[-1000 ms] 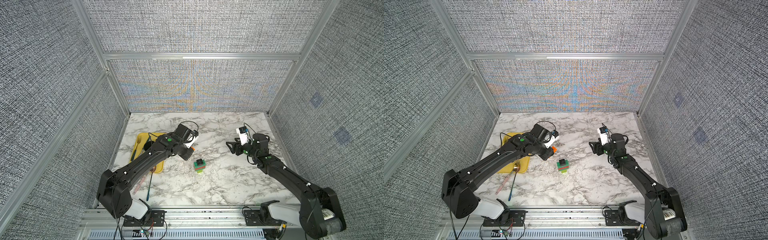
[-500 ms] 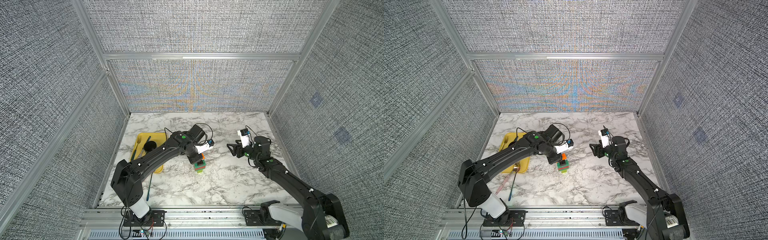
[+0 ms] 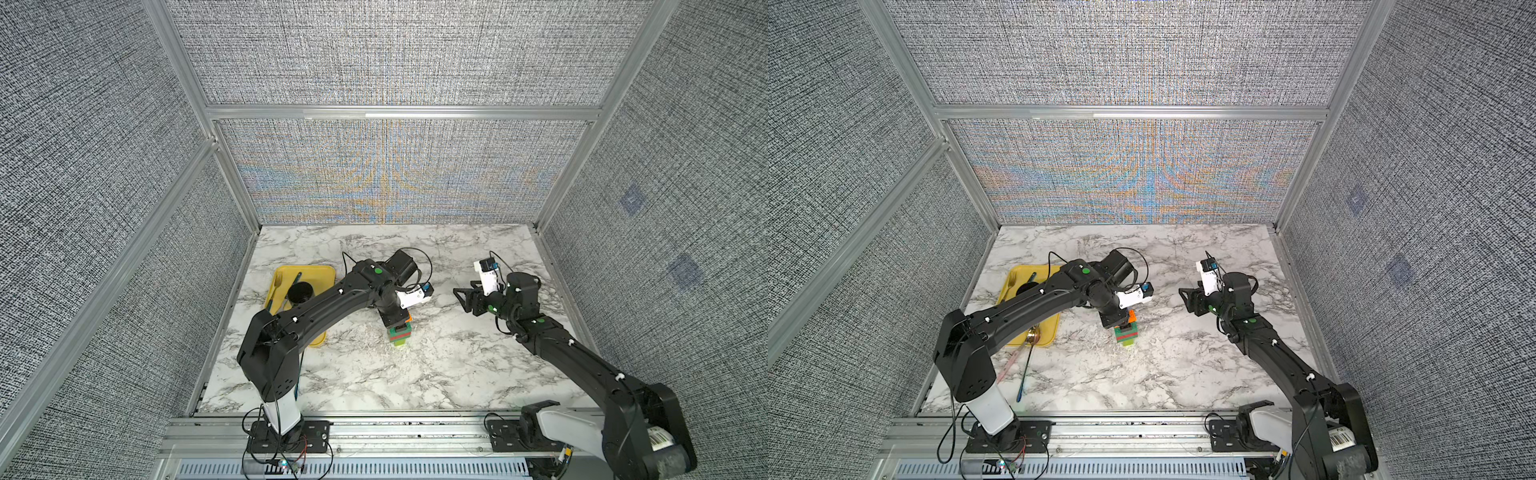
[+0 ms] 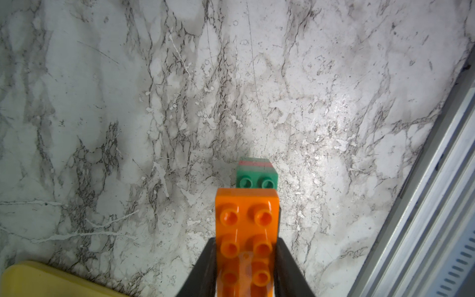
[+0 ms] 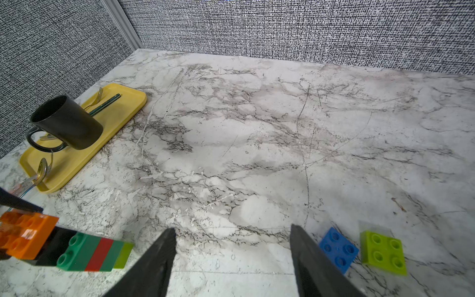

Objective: Assemble a carrot with lego
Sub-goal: Assemble the lego brick with the lego brick.

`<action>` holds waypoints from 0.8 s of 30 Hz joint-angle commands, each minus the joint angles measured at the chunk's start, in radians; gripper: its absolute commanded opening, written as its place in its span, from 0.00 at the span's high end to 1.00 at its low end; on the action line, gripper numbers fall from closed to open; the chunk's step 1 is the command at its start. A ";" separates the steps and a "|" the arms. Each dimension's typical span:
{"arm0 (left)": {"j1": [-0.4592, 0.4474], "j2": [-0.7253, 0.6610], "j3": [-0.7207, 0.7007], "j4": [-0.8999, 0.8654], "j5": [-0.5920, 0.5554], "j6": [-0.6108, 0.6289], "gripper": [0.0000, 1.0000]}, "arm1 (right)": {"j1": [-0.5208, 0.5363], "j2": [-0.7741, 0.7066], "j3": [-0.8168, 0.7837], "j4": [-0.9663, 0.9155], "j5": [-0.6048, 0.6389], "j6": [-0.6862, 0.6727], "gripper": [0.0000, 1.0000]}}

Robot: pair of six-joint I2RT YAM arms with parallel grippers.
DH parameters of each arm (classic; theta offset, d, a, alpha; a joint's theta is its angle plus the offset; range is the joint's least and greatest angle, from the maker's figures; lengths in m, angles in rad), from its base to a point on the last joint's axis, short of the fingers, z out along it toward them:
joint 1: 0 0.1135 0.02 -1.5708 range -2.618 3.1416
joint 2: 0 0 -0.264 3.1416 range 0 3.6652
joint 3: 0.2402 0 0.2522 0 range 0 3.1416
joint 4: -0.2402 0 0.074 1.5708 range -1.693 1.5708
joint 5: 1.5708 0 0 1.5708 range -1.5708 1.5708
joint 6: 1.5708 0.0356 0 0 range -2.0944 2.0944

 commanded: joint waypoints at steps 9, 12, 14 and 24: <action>-0.005 0.010 0.009 -0.042 0.009 0.018 0.80 | 0.000 0.017 0.014 0.015 -0.001 -0.003 0.29; -0.005 0.013 0.007 -0.046 0.011 0.018 0.80 | 0.001 0.018 0.012 0.017 0.000 -0.004 0.29; -0.006 0.017 0.009 -0.049 0.008 0.017 0.80 | 0.001 0.019 0.013 0.017 0.000 -0.004 0.29; -0.008 0.034 0.015 -0.053 -0.003 0.004 0.79 | 0.001 0.019 0.010 0.015 0.001 -0.006 0.29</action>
